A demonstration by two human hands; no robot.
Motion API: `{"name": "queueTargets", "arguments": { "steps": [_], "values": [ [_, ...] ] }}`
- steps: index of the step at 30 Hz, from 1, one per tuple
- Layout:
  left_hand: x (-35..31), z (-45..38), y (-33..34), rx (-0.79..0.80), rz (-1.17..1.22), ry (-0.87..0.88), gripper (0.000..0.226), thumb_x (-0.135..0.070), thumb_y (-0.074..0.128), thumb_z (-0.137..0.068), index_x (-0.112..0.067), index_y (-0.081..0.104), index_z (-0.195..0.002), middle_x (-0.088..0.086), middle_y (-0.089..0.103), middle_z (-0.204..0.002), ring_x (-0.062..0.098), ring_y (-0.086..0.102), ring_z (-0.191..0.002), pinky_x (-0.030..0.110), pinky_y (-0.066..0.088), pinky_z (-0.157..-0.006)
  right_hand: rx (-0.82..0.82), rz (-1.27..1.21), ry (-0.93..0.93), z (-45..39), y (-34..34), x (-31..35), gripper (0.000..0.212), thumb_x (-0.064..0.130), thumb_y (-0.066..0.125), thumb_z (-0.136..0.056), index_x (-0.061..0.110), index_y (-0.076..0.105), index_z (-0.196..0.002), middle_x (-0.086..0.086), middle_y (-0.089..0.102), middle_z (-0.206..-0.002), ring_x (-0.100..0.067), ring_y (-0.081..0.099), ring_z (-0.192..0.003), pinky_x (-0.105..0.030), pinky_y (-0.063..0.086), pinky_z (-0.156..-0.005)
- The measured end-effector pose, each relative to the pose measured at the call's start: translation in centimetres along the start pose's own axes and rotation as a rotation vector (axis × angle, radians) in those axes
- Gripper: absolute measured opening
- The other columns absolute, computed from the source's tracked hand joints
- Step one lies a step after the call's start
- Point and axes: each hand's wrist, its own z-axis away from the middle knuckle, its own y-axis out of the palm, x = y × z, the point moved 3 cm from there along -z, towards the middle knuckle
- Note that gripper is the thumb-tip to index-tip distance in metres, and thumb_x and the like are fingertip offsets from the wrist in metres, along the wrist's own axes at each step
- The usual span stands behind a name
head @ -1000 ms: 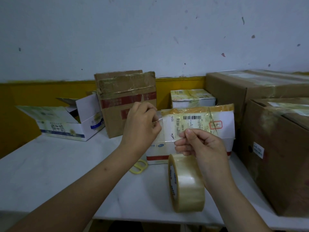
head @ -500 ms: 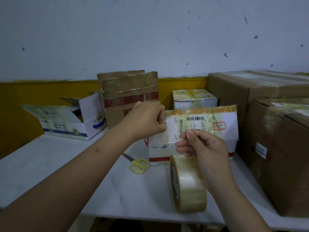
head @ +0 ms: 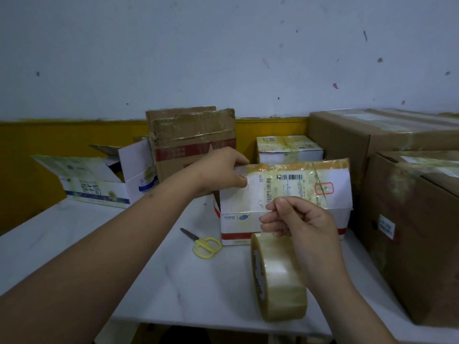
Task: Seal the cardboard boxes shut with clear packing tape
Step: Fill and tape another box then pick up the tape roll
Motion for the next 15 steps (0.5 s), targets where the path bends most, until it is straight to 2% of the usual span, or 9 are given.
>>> {"name": "queueTargets", "arguments": {
  "steps": [3,6,10,12,15],
  "values": [
    [0.4,-0.2,0.3,-0.028,0.060,-0.001,0.035,-0.020,0.076,-0.088,-0.025,0.068,-0.122,-0.004,0.067,-0.124,0.012,0.062,-0.112,0.039,0.053,-0.099,0.001,-0.012,0.004,0.0,0.0,0.1,0.021,0.011,0.056,-0.097,0.003,0.071,-0.084,-0.012,0.073,-0.070,-0.016,0.069,-0.059,-0.021,0.053,-0.057],
    [1.0,-0.3,0.5,-0.074,0.189,-0.021,0.020,-0.017,0.079,-0.084,-0.029,0.069,-0.097,-0.007,0.071,-0.104,0.012,0.067,-0.100,0.037,0.058,-0.090,0.004,-0.015,-0.001,0.1,0.0,0.1,0.021,0.010,0.056,-0.097,0.002,0.071,-0.084,-0.012,0.073,-0.070,-0.016,0.069,-0.059,-0.021,0.053,-0.057],
    [1.0,0.1,0.6,-0.122,0.303,0.017,0.012,-0.015,0.080,-0.084,-0.018,0.078,-0.096,-0.007,0.075,-0.097,0.008,0.070,-0.092,0.034,0.059,-0.086,-0.001,-0.017,0.005,0.2,0.0,0.1,0.021,0.009,0.055,-0.097,0.002,0.070,-0.085,-0.013,0.073,-0.070,-0.016,0.068,-0.058,-0.021,0.052,-0.056],
    [0.8,0.7,0.8,-0.133,0.340,0.041,0.009,-0.016,0.079,-0.085,-0.021,0.077,-0.091,-0.010,0.073,-0.094,0.005,0.068,-0.091,0.033,0.057,-0.088,-0.003,-0.016,0.011,0.2,0.1,0.2,0.021,0.009,0.055,-0.097,0.000,0.070,-0.085,-0.013,0.073,-0.070,-0.016,0.068,-0.058,-0.020,0.051,-0.056],
    [0.5,2.3,1.5,-0.217,0.361,0.082,0.015,-0.018,0.080,-0.084,-0.031,0.075,-0.084,-0.013,0.074,-0.093,0.002,0.067,-0.091,0.034,0.056,-0.090,-0.003,-0.007,0.014,0.6,0.0,0.6,0.021,0.009,0.056,-0.097,0.001,0.071,-0.085,-0.013,0.073,-0.070,-0.017,0.069,-0.059,-0.019,0.053,-0.055]
  ]
}}
